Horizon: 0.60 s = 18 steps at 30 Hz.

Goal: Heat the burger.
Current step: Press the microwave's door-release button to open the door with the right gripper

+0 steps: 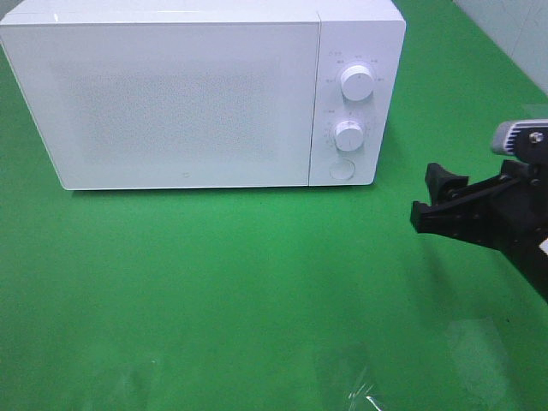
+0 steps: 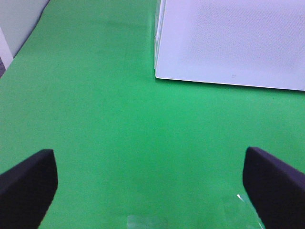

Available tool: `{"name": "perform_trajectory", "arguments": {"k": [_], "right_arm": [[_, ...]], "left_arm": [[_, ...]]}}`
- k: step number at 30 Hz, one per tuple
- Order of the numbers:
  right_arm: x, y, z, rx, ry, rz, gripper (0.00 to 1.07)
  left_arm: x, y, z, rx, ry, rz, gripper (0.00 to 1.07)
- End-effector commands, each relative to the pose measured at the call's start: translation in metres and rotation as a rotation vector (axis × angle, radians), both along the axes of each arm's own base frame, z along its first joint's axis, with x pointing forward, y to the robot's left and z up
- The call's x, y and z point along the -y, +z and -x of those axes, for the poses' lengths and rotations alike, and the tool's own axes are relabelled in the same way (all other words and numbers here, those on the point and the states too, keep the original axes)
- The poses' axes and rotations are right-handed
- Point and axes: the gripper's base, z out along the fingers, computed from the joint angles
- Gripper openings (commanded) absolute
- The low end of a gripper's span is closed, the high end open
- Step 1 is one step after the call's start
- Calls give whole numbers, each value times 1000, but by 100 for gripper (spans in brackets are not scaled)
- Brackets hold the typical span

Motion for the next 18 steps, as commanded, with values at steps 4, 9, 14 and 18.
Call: {"name": "perform_trajectory", "arguments": {"k": [4,9,14,18], "right_arm": [[-31,-4,-3,5,52,14,76],[-55,-9,-5,-13,78,-1,76],[-64,-5,-10,-8,78,-81,75],[-66,-3,-12,-17,50,-257,72]], "left_arm": [[0,-1,0,1,2,3,98],[0,-1,0,1,2,3,98],[0,-1,0,1,2,3,98],[0,-1,0,1,2,3,98]]}}
